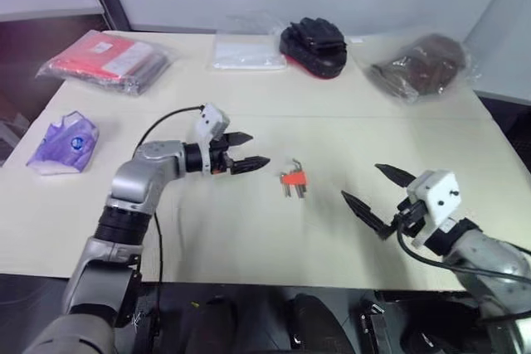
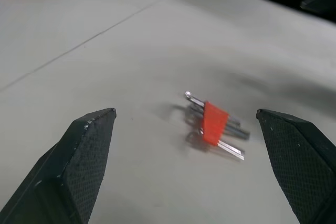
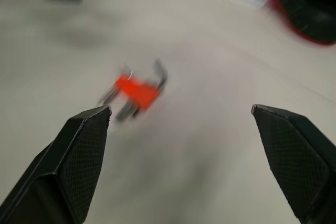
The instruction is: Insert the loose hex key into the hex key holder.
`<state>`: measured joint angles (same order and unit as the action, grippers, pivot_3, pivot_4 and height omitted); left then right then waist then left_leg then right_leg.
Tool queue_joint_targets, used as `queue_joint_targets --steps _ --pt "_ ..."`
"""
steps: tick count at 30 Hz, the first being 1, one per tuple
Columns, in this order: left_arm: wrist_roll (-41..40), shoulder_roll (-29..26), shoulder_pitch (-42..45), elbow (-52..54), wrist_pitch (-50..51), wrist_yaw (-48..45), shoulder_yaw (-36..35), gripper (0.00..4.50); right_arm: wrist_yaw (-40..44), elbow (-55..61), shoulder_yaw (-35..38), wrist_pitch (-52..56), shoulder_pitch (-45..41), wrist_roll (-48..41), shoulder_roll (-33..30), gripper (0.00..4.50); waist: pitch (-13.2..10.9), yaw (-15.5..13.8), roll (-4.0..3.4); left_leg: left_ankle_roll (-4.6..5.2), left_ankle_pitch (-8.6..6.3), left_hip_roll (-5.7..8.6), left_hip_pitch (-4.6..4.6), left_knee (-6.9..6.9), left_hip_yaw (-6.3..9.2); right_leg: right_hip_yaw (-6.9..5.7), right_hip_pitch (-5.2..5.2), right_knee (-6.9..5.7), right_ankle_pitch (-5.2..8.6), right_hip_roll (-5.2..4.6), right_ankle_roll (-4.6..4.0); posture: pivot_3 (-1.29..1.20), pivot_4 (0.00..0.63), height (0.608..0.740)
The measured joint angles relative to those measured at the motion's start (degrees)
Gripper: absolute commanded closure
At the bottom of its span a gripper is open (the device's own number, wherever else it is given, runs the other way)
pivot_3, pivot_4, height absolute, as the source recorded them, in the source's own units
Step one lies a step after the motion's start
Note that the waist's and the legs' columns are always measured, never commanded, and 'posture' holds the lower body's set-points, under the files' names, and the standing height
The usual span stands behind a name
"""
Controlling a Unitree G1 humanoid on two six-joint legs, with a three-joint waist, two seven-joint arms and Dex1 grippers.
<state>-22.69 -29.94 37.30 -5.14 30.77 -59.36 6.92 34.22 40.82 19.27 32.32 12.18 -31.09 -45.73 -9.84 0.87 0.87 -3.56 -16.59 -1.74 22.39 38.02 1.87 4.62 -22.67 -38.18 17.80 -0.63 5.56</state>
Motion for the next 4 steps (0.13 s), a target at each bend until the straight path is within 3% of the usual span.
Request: queue_joint_targets --steps 4 --pt "-0.3 -2.1 -0.3 3.1 -1.1 -3.6 0.3 0.02 5.7 0.3 3.2 6.2 -1.2 -2.7 -10.1 0.00 -0.1 -0.1 0.00 0.01 -0.01 -0.01 0.00 0.01 0.01 -0.02 0.03 0.06 0.00 0.01 0.00 0.00 0.150 0.740"
